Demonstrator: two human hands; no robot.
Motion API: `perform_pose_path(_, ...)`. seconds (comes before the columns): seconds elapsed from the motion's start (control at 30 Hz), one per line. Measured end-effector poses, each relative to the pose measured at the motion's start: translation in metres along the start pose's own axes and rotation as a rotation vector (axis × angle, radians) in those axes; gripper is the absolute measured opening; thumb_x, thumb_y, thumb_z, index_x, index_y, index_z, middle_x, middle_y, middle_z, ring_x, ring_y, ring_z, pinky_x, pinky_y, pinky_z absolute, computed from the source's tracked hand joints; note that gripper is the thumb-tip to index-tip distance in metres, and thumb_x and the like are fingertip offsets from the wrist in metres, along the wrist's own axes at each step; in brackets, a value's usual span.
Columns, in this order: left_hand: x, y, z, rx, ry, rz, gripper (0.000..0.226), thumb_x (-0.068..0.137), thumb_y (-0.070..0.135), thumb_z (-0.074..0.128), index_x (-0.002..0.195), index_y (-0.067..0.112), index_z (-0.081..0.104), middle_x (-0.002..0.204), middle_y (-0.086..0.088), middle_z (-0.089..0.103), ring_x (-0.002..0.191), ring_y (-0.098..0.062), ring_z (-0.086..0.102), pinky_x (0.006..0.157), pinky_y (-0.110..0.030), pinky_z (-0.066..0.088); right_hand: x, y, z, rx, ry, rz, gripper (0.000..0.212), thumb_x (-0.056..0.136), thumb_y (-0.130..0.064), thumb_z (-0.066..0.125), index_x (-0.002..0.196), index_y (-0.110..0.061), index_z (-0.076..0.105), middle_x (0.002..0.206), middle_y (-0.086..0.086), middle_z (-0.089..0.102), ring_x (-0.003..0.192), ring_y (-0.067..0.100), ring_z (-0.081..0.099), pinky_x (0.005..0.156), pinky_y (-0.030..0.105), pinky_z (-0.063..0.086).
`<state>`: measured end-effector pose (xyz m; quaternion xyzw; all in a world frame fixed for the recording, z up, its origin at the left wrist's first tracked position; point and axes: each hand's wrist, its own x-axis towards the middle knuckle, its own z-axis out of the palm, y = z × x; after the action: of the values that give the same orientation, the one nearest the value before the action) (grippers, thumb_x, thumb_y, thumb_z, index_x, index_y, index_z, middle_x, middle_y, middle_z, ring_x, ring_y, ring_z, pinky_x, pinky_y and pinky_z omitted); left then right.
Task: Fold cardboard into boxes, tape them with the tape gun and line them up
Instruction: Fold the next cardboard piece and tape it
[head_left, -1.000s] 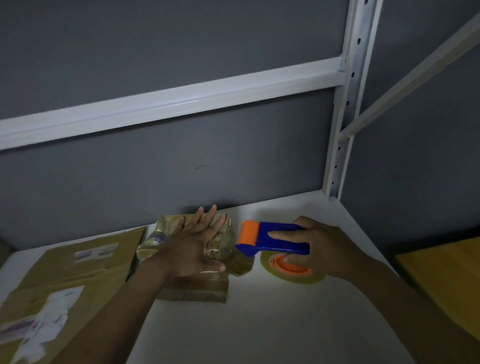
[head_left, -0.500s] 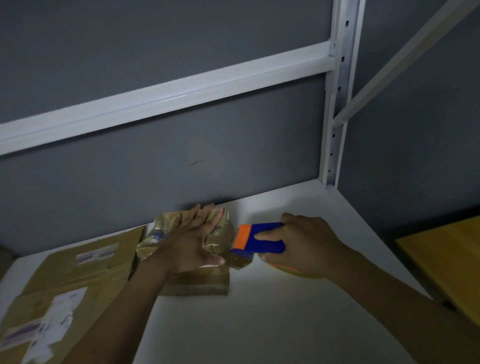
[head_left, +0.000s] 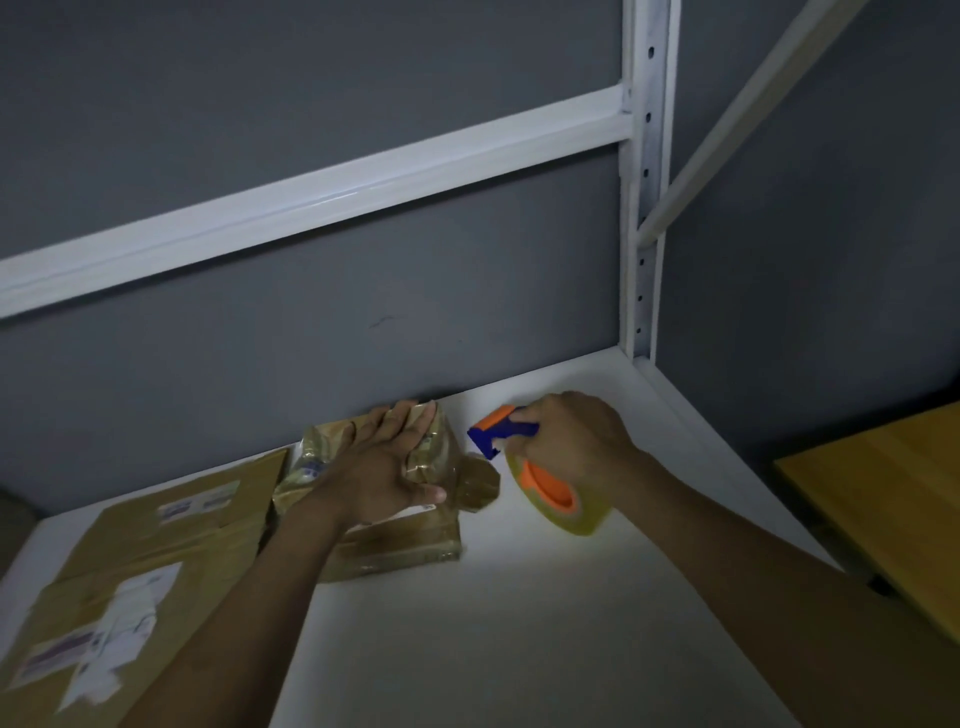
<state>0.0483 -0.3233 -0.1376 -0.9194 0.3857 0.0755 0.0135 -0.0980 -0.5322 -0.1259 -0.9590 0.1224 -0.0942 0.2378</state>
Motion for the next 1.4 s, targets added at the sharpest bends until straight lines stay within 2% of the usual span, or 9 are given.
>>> perform_pose_path(0.27,-0.007,0.022,-0.001,-0.099,0.194,-0.016,0.116,0.069,0.069,0.068,0.154,0.018,0.007,0.16,0.002,0.018,0.145,-0.023,0.014,0.118,-0.04,0.017,-0.024,0.056,-0.002,0.919,-0.005,0.404,0.019,0.088,-0.029,0.065,0.106,-0.024,0.07,0.097,-0.001,0.072,0.092,0.018,0.067,0.09,0.039,0.053)
perform_pose_path(0.4,-0.013,0.029,-0.01,-0.223,0.169,0.067,0.109,0.067,0.063,0.075,0.151,0.022,0.019,0.158,0.003,0.021,0.145,-0.018,0.017,0.117,-0.033,0.021,-0.016,0.076,0.009,0.514,-0.037,0.466,0.019,0.094,-0.035,0.054,0.1,-0.024,0.068,0.097,0.0,0.07,0.09,0.018,0.064,0.087,0.037,0.052)
perform_pose_path(0.5,-0.016,0.01,-0.018,-0.034,0.027,0.083,0.13,0.049,0.1,0.04,0.153,0.035,-0.002,0.161,0.008,-0.01,0.148,-0.013,-0.009,0.121,-0.041,0.003,-0.015,0.061,0.018,0.078,0.106,0.381,0.036,0.099,-0.037,0.041,0.126,-0.019,0.058,0.116,0.002,0.064,0.103,0.019,0.058,0.093,0.03,0.046)
perform_pose_path(0.67,-0.021,-0.004,-0.012,0.006,-0.053,0.057,0.117,0.03,0.107,0.006,0.129,0.055,-0.027,0.145,0.02,-0.038,0.141,-0.016,-0.03,0.117,-0.047,-0.012,-0.016,-0.035,0.044,0.63,-0.105,0.106,0.048,0.1,-0.045,0.035,0.146,-0.036,0.027,0.148,-0.002,0.039,0.137,0.02,0.036,0.112,0.032,0.028)
perform_pose_path(0.8,-0.02,-0.002,-0.004,0.017,-0.057,0.055,0.11,0.055,0.097,0.035,0.133,0.05,-0.027,0.142,0.019,-0.044,0.138,-0.015,-0.036,0.116,-0.049,-0.015,0.003,-0.063,0.1,0.914,-0.101,0.215,0.015,0.097,-0.052,0.033,0.109,-0.047,0.041,0.109,-0.008,0.05,0.118,0.009,0.05,0.106,0.028,0.038)
perform_pose_path(0.9,-0.023,-0.002,-0.005,0.049,-0.057,0.051,0.102,0.081,0.068,0.056,0.134,0.046,-0.028,0.144,0.014,-0.044,0.138,-0.016,-0.036,0.117,-0.049,-0.015,0.002,-0.061,0.1,0.86,-0.137,0.307,0.03,0.099,-0.051,0.027,0.097,-0.027,0.044,0.096,-0.008,0.05,0.095,0.01,0.049,0.072,0.004,0.035)
perform_pose_path(1.1,-0.022,0.002,-0.003,0.049,-0.044,0.035,0.109,0.084,0.062,0.058,0.147,0.031,-0.025,0.148,0.011,-0.04,0.141,-0.017,-0.032,0.118,-0.043,-0.014,0.01,-0.063,0.089,0.803,-0.078,0.166,0.061,0.093,-0.065,0.018,0.149,-0.041,0.013,0.154,-0.002,0.03,0.139,0.026,0.034,0.112,0.046,0.031)
perform_pose_path(1.27,-0.033,-0.022,-0.002,0.108,-0.022,0.08,0.109,0.08,0.076,0.046,0.152,0.024,-0.017,0.149,0.013,-0.034,0.141,-0.01,-0.029,0.118,-0.036,-0.013,0.014,-0.06,0.099,0.621,-0.028,0.067,0.05,0.101,-0.047,0.028,0.149,-0.038,0.017,0.116,0.001,0.058,0.084,0.014,0.061,0.066,0.023,0.051)
perform_pose_path(1.4,-0.056,-0.064,0.001,0.151,-0.007,-0.027,0.098,0.077,0.083,0.038,0.147,0.042,-0.016,0.148,0.016,-0.036,0.141,-0.012,-0.03,0.12,-0.044,-0.008,0.016,-0.057,0.083,0.577,-0.14,0.054,0.05,0.102,-0.046,0.022,0.151,-0.039,0.012,0.139,-0.006,0.047,0.084,0.015,0.065,0.061,0.026,0.053)
